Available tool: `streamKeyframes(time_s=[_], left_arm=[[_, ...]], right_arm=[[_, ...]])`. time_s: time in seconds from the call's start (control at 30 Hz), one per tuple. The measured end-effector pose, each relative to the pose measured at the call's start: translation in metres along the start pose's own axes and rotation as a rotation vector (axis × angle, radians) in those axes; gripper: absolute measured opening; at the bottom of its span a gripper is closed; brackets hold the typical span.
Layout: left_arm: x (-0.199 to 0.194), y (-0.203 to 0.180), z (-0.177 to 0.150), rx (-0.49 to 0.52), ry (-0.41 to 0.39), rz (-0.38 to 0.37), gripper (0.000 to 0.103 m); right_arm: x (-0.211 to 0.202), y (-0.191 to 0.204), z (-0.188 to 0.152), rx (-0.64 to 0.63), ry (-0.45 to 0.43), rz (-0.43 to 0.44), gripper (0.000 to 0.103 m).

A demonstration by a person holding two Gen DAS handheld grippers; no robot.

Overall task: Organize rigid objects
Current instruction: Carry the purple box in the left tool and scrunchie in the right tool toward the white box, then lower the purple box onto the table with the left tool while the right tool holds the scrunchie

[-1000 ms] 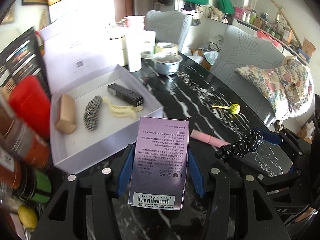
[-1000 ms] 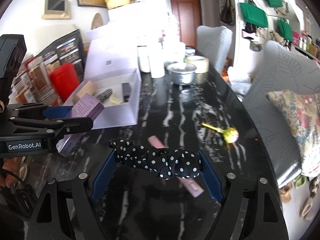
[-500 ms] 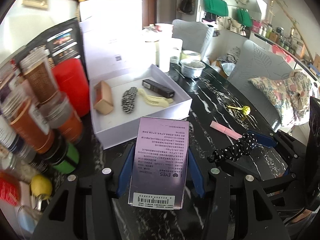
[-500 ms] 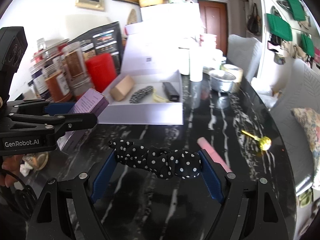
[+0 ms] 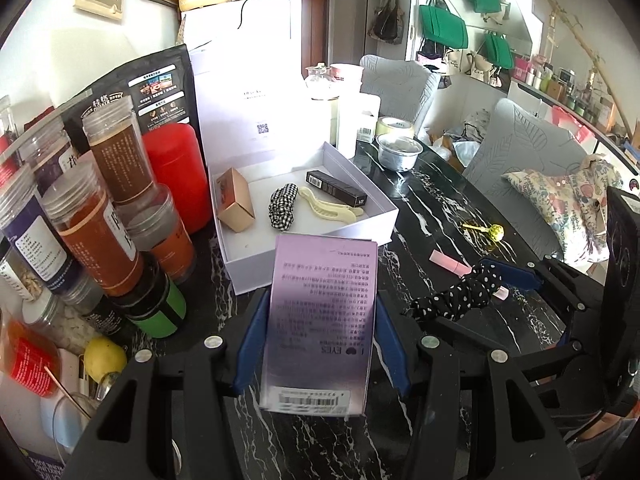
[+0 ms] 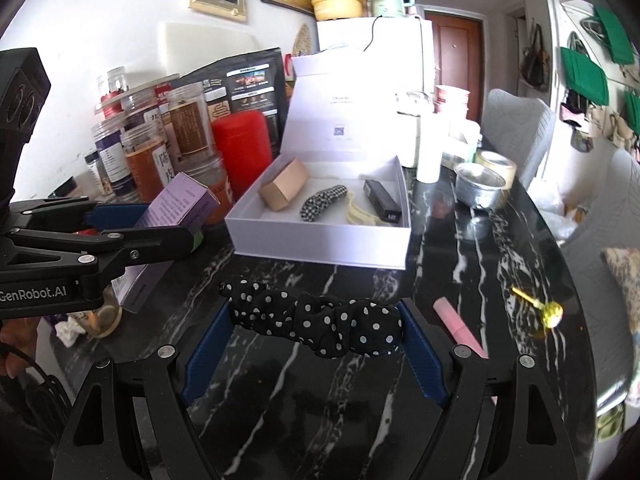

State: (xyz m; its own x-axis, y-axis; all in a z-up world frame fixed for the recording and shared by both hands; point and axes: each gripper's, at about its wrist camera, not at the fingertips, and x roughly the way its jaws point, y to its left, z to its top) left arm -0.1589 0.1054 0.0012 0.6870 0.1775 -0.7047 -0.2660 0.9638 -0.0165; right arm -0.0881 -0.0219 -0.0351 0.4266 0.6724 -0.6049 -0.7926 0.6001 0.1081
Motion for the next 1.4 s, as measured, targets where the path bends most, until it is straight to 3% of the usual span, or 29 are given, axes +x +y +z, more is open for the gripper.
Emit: streamKeyframes(time_s=[0.33,0.57,0.83,1.27,1.4], left_arm=[[0.016,0.014,0.015,-0.018,-0.003,-0.023,0.052],[0.043,0.013,0.004,-0.014,0.044,-0.044,0.052],[0.081,0.000,-0.007,-0.058,0.138,-0.123,0.052],[0.131,-0.040,-0.021,-0.074,0.254,-0.044,0.052],[0.143,-0.045,-0.024,-0.094,0.296,-0.059,0.053]], right_arm=[[0.016,-0.004,0.023,0.001,0.008,-0.006,0.082],[0.031,-0.013,0.016,0.010,0.044,-0.016,0.082],[0.029,-0.036,0.000,0.045,0.058,-0.067,0.082],[0.018,-0.077,-0.017,0.101,0.060,-0.152,0.082],[0.020,-0.083,-0.022,0.111,0.072,-0.158,0.082]])
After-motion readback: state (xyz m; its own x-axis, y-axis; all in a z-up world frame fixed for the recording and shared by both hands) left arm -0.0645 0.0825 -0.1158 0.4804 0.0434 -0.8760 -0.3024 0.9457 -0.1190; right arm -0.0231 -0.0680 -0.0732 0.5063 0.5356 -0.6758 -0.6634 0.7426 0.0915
